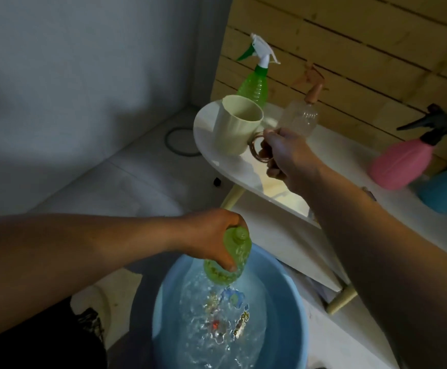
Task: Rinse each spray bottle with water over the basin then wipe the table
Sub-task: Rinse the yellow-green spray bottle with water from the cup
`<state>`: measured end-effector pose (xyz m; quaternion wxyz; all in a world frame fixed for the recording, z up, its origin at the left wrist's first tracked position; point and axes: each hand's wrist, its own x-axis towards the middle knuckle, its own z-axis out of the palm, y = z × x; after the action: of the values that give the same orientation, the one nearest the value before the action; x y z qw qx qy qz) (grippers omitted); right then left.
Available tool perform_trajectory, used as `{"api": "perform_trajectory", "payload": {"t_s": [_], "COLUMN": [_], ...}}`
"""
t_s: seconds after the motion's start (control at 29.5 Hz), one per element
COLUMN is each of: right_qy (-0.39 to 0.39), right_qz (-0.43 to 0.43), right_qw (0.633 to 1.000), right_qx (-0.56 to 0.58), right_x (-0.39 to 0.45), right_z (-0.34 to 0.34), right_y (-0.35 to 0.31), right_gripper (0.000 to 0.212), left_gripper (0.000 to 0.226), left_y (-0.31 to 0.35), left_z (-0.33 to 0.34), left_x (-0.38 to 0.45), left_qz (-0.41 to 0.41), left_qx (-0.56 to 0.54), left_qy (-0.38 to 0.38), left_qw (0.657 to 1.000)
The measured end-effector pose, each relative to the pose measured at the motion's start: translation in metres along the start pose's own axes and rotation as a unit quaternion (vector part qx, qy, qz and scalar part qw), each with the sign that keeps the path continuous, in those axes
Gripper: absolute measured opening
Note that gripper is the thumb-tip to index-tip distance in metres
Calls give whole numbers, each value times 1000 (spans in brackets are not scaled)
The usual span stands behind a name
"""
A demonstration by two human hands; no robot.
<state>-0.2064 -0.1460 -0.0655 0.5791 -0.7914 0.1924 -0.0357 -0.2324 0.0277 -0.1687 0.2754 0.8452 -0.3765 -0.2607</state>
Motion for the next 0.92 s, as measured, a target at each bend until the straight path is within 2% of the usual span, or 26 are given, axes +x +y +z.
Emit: {"api": "perform_trajectory", "payload": {"t_s": [0.2, 0.51, 0.81, 0.92], "right_qy": [-3, 4, 18, 69], "right_qz": [24, 21, -21, -64], "right_qw": [1000, 998, 995, 983], "right_qx": [-12, -60, -99, -155], "right_x": [21, 27, 27, 23], "right_z": [27, 31, 28, 7], "right_y": [9, 7, 9, 3], "right_gripper": [26, 27, 33, 39], "left_gripper": [77, 76, 78, 77], "left_y": [-6, -7, -5, -5], "left_z": [-5, -11, -14, -13], "left_x": [-3, -6, -6, -5], "left_qz": [16, 21, 17, 17], "left_qx": [4, -8, -10, -11], "left_qy": [10, 12, 17, 29], "left_qw": [1000, 1000, 1000, 999]}}
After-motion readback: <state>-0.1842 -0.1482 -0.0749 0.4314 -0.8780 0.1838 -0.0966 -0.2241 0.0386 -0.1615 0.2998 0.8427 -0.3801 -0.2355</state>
